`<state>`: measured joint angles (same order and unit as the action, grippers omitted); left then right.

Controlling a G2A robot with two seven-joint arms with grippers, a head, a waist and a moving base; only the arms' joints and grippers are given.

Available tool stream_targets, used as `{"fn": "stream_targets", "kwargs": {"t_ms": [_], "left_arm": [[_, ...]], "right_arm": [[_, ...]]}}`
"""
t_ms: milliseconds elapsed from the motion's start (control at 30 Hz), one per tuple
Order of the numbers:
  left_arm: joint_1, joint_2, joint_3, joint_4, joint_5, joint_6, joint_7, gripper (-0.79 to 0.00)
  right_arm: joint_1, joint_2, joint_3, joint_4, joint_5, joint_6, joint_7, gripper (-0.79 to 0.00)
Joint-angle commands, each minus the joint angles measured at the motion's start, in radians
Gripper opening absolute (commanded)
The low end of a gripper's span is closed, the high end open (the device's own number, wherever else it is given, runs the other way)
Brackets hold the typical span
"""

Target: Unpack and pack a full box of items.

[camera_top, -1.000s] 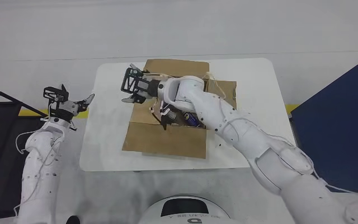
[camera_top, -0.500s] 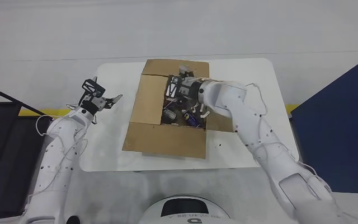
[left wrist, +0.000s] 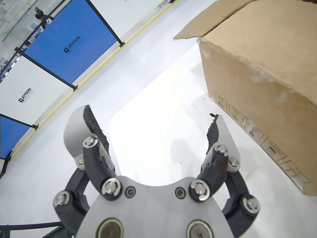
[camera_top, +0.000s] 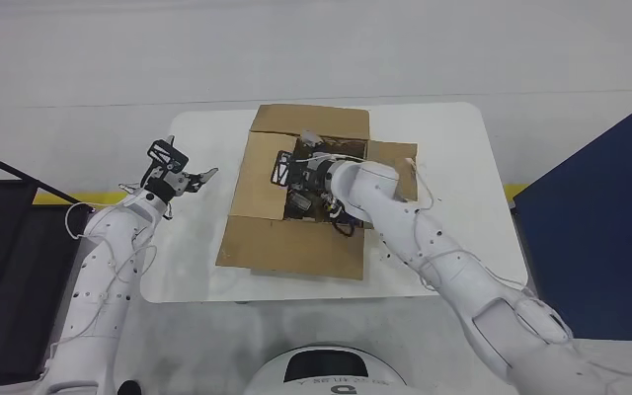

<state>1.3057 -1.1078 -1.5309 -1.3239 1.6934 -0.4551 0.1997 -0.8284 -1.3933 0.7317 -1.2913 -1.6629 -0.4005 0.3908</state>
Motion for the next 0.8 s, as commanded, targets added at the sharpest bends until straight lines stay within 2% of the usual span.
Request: {"fn": "stream_targets", "kwargs": {"t_ms": [0,267,400,600,767], "left_arm": [[0.000,0.000,0.000,0.000,0.000,0.000,0.000,0.000],[0.000,0.000,0.000,0.000,0.000,0.000,0.000,0.000],[0.023,0.002,-0.043,0.011,-0.046,0.062,0.010,0.000],[0.076,0.024,-0.170,0.039,-0.066,0.050,0.067,0.000],[0.091,0.042,-0.247,0.079,-0.070,0.005,0.103,0.000]], "right_arm": [[0.016,-0.014,-0.008,0.007,0.039,0.030,-0.023,0.000],[0.034,-0.054,-0.024,-0.011,0.122,0.148,-0.102,0.000],[0.065,-0.093,-0.076,0.010,0.157,0.206,-0.119,0.000],[0.143,-0.178,-0.205,0.107,0.163,0.278,-0.116,0.000],[0.212,-0.272,-0.309,0.254,0.184,0.291,-0.048,0.000]]}}
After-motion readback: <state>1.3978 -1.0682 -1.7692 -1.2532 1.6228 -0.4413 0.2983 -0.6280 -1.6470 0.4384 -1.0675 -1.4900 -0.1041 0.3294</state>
